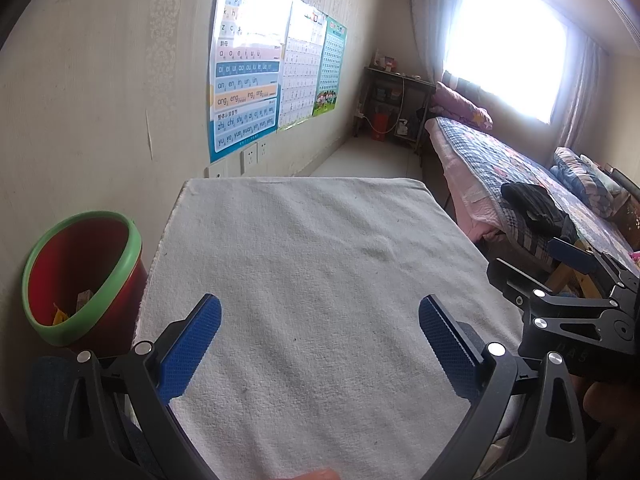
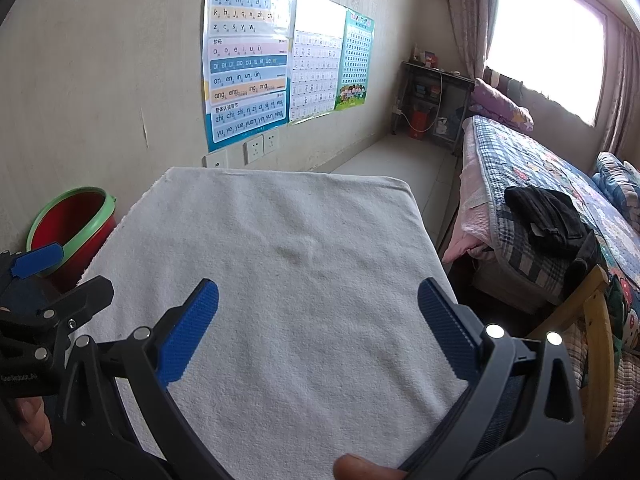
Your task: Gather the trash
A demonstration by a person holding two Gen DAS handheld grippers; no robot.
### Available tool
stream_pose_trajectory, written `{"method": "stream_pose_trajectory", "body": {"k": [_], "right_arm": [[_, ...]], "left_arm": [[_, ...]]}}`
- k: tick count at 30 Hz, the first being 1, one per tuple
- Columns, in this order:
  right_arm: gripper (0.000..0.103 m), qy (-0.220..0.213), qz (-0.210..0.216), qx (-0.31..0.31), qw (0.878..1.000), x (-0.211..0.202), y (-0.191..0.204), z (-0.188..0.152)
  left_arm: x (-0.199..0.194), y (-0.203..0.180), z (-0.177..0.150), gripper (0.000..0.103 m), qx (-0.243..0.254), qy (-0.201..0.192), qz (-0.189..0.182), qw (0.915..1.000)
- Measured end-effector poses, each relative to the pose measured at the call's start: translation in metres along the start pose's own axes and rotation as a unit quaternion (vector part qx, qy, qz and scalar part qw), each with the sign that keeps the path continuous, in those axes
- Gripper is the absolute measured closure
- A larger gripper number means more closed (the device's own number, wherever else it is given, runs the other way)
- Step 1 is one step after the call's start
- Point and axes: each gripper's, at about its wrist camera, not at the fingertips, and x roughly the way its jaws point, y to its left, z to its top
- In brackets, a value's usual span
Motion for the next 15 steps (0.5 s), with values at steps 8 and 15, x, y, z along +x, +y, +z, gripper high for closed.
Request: {"method": "stream_pose_trajectory", "body": {"k": [8,15], "right_arm": [[0.005,0.003,0.000,0.000,1.000,0.0019,0.0007,0.0005],[0.005,0.004,0.001,0.000,1.000,0.0021,0.0017,0.0007]], "left_arm": [[0.0009,-0.0017,-0.0005,0.008,0.003,0.001,0.001,1.0000],[0.0006,-0.0026,-0.0008,0.008,0.003,0.002,0.001,1.0000]]}}
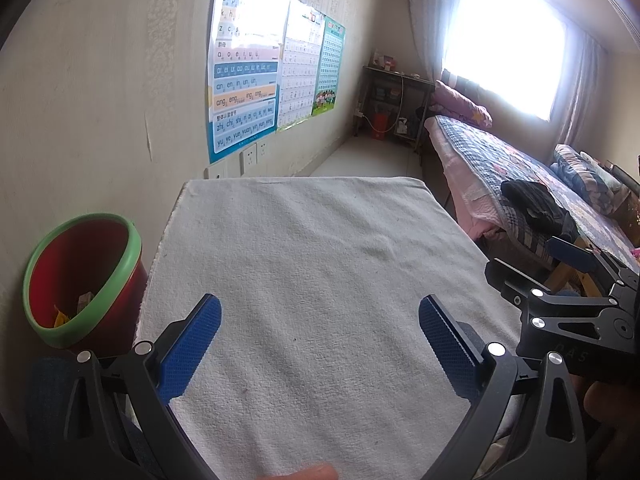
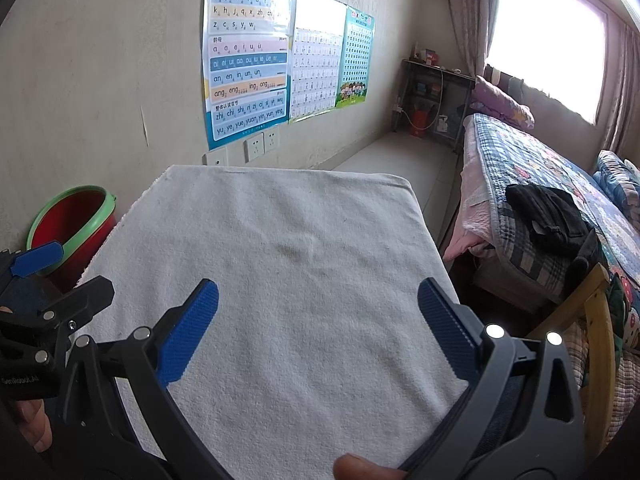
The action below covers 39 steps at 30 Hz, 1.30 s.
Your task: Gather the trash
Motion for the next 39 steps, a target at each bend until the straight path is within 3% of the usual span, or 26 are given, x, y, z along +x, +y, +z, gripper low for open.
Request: {"method": "stream_pose_trajectory", "body": {"k": [39], "right_arm": [[0.005,0.004,0.001,-0.001,1.000,0.0023,-0.0007,-0.0026]], "left_arm": [[-0.0019,-0.0013,0.0010,0.008,-0.001,-0.002,0.000,1.0000]]}}
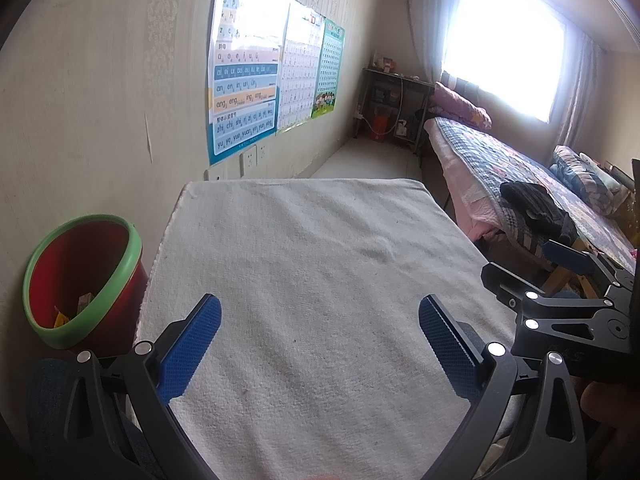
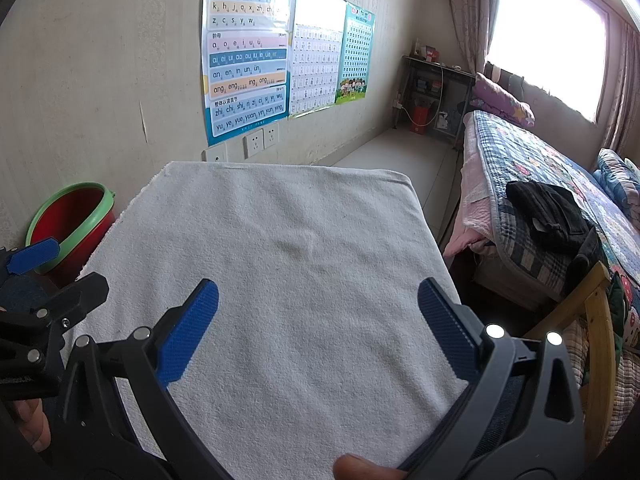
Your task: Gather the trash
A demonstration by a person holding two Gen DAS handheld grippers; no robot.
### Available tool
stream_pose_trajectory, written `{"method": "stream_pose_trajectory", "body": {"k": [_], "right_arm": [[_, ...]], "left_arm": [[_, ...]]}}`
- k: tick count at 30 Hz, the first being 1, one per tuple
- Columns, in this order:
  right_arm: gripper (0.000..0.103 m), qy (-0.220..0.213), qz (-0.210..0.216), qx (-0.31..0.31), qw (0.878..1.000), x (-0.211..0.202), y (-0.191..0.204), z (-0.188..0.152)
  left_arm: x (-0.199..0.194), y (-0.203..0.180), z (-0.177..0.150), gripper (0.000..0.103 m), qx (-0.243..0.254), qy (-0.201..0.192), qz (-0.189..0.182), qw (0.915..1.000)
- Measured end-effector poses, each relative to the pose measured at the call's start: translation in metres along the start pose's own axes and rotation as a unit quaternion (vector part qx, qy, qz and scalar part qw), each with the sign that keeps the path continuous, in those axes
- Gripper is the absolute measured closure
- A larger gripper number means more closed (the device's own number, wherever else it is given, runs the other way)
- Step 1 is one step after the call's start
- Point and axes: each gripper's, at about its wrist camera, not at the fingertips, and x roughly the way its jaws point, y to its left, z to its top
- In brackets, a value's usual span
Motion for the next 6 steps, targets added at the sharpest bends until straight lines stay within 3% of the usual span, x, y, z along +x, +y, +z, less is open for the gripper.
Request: {"method": "stream_pose_trajectory", "body": {"k": [6], "right_arm": [[0.005,0.002,0.000,0.000,1.000,0.0005,-0.0008,-0.0012]], "left_arm": [[0.0012,0.0004,0.0008,0.008,-0.001,0.002,0.002,1.0000]]}}
